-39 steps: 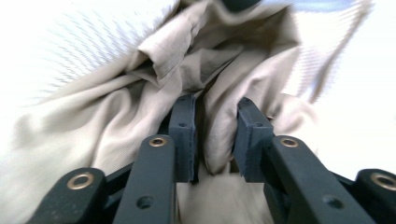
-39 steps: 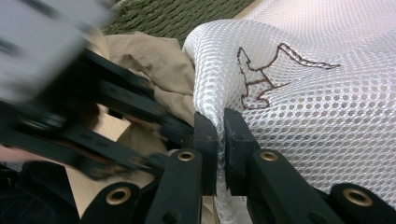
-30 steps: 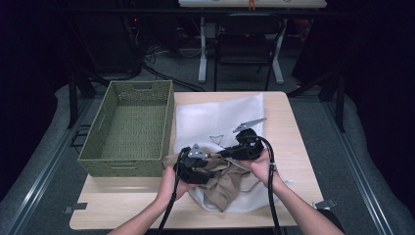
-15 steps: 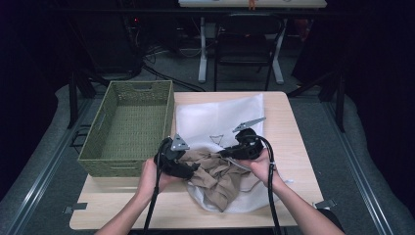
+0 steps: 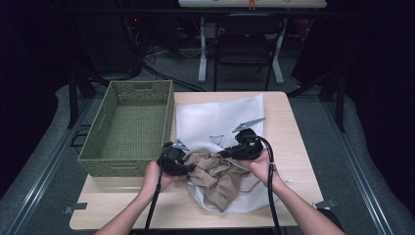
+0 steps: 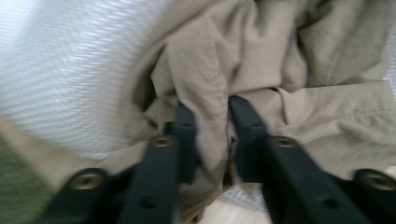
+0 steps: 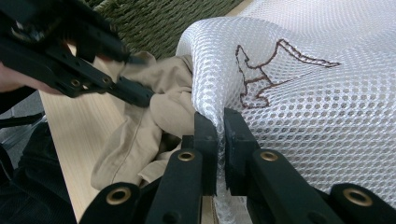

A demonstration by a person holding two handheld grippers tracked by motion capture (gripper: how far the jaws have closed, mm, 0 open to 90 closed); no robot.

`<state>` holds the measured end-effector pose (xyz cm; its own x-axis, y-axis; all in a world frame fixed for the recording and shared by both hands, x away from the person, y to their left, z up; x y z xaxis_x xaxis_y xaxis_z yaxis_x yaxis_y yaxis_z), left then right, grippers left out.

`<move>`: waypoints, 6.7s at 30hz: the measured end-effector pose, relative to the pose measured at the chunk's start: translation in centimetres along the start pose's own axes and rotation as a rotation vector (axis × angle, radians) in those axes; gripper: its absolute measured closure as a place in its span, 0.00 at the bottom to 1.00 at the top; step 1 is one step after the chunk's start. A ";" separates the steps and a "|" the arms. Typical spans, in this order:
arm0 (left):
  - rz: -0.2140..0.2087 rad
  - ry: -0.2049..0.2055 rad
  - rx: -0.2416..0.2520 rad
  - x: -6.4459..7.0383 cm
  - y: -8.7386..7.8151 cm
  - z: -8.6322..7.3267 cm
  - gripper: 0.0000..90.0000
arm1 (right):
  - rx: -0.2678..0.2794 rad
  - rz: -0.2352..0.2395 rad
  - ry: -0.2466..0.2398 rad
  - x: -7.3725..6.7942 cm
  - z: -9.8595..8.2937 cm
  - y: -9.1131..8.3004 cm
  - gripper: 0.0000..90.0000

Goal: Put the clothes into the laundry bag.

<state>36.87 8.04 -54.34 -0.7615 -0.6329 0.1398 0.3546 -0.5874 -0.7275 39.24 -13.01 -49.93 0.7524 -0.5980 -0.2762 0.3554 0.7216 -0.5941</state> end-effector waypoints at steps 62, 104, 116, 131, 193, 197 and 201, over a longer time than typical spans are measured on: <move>0.025 0.162 0.148 4.4 2.1 3.5 0.93 | 0.061 -0.012 -0.011 -0.5 0.9 0.0 0.95; -0.022 0.119 0.089 5.1 6.4 1.4 0.90 | 0.048 0.021 0.006 -0.7 0.1 -0.5 0.95; 0.032 0.038 0.152 2.8 5.2 2.3 0.88 | 0.061 0.053 0.006 -1.4 0.5 -0.3 0.95; 0.019 0.095 0.101 3.0 1.3 2.7 0.41 | 0.048 0.018 0.008 -0.3 0.1 -0.5 0.95; 0.021 -0.061 0.073 -0.6 5.3 0.5 0.82 | 0.042 0.013 -0.008 -0.5 0.1 -0.1 0.95; 0.029 0.004 0.094 0.7 4.7 1.2 0.85 | 0.050 0.011 -0.012 -0.6 0.2 -0.1 0.95; 0.032 0.054 0.149 2.5 4.4 2.2 0.85 | 0.065 0.020 -0.011 -0.9 0.5 -0.1 0.95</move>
<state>37.72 2.77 -55.72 -0.7749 -0.6271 0.0787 0.4530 -0.6379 -0.6228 38.85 -12.39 -49.23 0.7656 -0.5798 -0.2787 0.3756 0.7546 -0.5381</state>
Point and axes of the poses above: each handheld gripper's, and its own axes: y roughly forward along the jaws, z roughly out of its top, x roughly to its right, the point moved 4 cm from there along y, roughly forward along the jaws, and after that the axes turned 6 degrees about x, right-handed, at the moved point
